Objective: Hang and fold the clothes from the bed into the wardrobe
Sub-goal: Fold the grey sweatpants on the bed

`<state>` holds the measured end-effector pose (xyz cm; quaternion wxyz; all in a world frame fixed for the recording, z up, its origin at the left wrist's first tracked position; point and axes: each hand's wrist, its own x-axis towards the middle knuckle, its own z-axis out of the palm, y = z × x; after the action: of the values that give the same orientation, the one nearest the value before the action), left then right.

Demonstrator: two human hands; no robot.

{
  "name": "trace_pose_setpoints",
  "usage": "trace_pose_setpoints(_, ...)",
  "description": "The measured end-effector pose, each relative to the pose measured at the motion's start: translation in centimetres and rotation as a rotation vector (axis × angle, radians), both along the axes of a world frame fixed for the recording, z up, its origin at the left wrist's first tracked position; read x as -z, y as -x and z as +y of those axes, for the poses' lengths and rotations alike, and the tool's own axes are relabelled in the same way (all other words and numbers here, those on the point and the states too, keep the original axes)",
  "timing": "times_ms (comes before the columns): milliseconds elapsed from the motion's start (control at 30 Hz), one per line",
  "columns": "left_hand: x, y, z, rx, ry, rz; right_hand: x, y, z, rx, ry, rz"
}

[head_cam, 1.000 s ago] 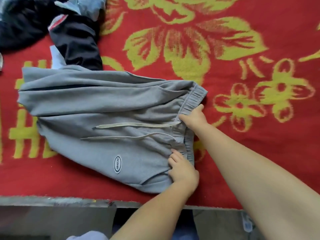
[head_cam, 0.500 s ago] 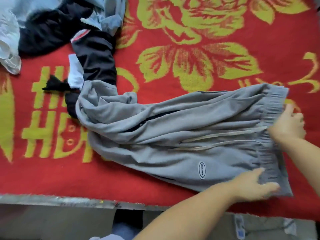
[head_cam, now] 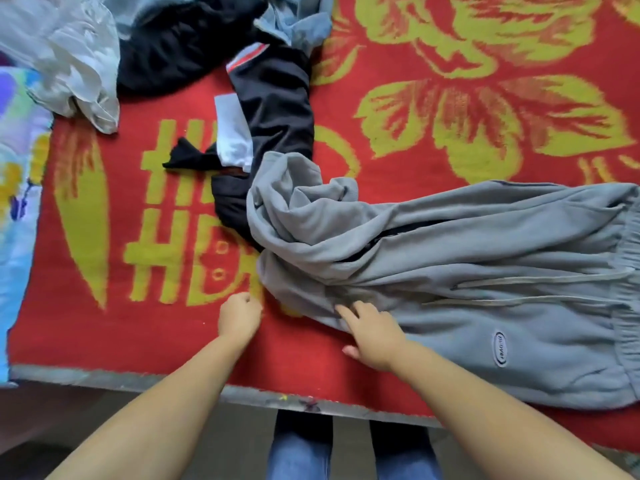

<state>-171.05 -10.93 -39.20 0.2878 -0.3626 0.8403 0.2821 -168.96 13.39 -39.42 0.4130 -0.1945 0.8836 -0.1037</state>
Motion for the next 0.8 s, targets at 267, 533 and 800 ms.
trace_pose_setpoints(267,2.1,3.1,5.1,-0.968,-1.032,0.039,0.6,-0.4,-0.5,0.146,-0.062,0.158)
trace_pose_setpoints(533,-3.9,7.7,1.7,-1.051,-1.463,0.311,-5.3,-3.1,3.3,-0.268,0.076,0.018)
trace_pose_setpoints(800,-9.8,4.3,-6.8,-0.958,-1.502,0.578,-3.6,-2.1,-0.7,-0.218,0.069,0.138)
